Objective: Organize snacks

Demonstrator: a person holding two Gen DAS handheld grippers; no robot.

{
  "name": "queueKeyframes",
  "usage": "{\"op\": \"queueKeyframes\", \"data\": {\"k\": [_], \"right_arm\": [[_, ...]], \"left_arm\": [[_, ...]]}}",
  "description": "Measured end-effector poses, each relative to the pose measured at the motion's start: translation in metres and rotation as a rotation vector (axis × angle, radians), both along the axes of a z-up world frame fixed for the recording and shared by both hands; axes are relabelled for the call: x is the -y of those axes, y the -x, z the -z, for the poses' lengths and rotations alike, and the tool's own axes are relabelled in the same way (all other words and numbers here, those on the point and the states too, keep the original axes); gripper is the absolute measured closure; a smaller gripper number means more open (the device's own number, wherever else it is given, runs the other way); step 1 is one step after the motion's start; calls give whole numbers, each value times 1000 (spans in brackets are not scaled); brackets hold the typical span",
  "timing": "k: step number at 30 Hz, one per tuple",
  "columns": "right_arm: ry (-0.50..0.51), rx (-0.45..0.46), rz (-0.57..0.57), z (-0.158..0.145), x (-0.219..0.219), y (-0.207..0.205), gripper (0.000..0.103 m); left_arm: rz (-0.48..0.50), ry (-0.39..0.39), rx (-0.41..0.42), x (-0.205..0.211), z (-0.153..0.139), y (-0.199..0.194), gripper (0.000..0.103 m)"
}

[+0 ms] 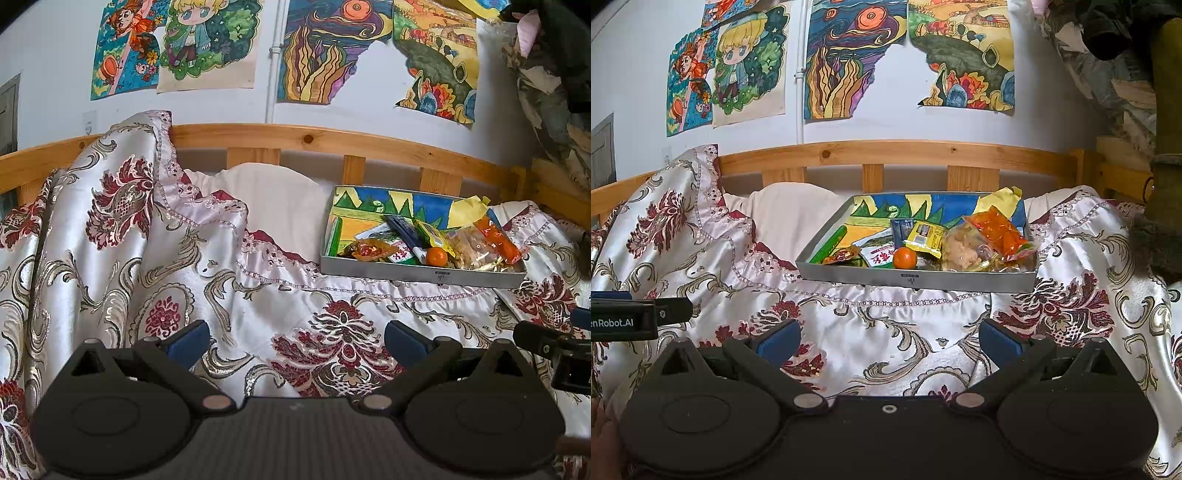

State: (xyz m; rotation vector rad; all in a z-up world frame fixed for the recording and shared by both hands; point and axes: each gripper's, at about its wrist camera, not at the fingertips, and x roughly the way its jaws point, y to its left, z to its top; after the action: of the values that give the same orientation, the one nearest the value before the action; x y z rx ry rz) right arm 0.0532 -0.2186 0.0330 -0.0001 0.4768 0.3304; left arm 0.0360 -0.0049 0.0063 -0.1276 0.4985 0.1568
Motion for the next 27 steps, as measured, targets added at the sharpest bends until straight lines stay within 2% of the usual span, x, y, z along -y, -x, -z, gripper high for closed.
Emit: {"op": "queueKeyframes", "data": {"k": [27], "right_arm": [[4, -3, -2, 2, -1, 2, 1]], "left_arm": [[17, 9, -22, 0, 2, 0, 0]]}}
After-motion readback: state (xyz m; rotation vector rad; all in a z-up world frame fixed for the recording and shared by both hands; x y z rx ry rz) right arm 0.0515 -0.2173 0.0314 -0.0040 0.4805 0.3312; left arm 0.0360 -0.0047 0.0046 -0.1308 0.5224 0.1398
